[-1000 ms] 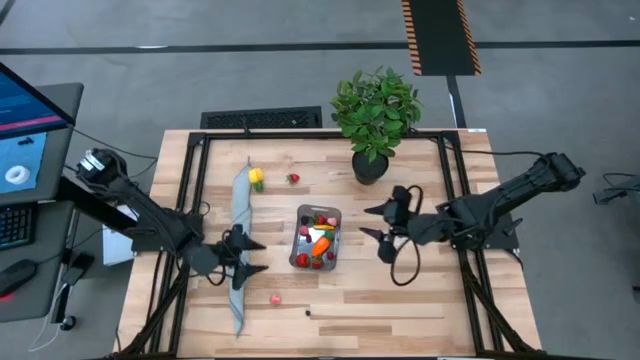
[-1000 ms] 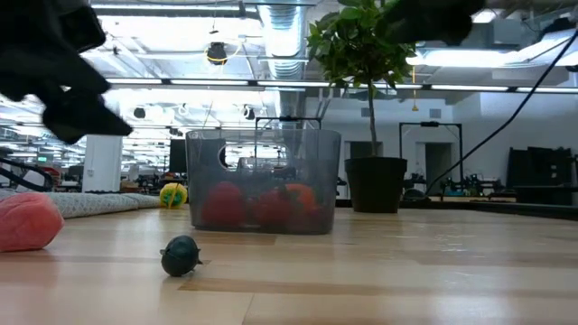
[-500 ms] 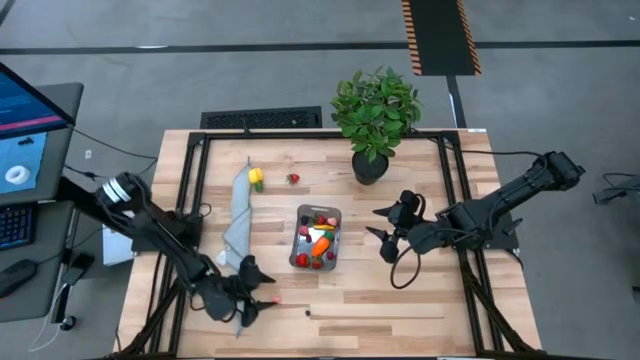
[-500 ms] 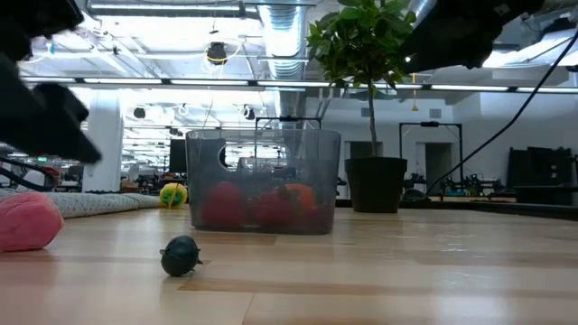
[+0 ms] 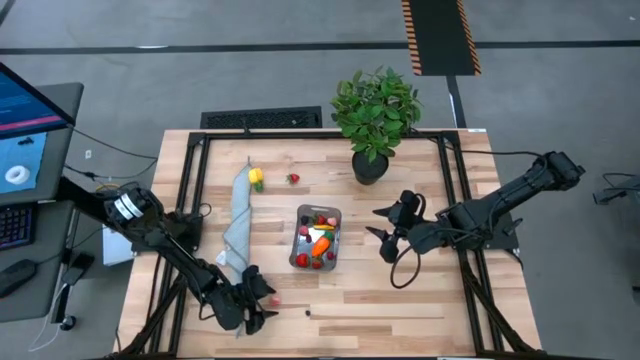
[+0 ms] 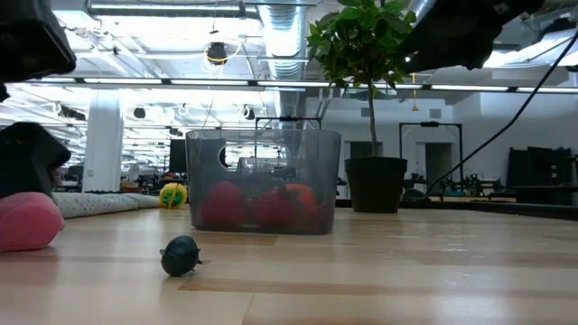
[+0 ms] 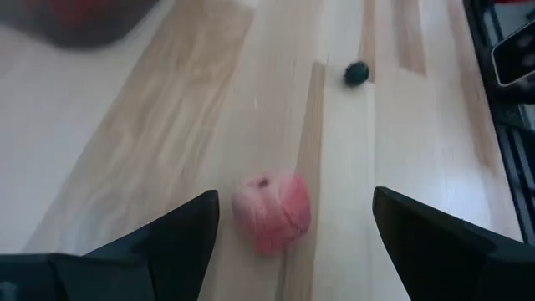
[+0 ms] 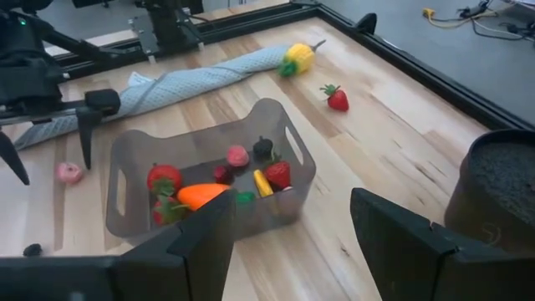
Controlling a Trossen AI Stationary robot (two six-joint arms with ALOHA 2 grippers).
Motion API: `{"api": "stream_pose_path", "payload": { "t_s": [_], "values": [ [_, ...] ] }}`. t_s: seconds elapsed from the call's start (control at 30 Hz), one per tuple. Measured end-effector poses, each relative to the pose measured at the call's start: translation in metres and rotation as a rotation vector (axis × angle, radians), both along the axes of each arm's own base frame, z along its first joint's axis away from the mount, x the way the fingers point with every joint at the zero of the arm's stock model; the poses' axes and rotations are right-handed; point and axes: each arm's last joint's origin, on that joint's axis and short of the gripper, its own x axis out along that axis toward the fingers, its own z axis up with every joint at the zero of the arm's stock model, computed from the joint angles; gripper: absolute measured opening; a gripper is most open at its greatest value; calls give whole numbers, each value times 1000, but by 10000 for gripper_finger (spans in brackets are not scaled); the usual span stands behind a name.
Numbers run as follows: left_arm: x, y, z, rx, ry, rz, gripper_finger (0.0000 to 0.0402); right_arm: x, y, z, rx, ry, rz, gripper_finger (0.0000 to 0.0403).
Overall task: Pick and placing Produce into tupperware
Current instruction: Put the peach into the bin
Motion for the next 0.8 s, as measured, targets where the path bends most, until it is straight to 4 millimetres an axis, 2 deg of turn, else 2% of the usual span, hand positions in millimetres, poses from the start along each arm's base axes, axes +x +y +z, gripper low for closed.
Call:
{"api": "stream_pose_path", "payload": {
  "t_s": [0.37, 0.8],
  "values": [
    [-2, 3, -3, 21, 27, 27, 297, 0, 0, 0, 11, -3, -6, 260],
    [-2, 6, -6, 58, 27, 51, 174, 0, 0, 0, 12, -3, -5, 260]
  ]
}}
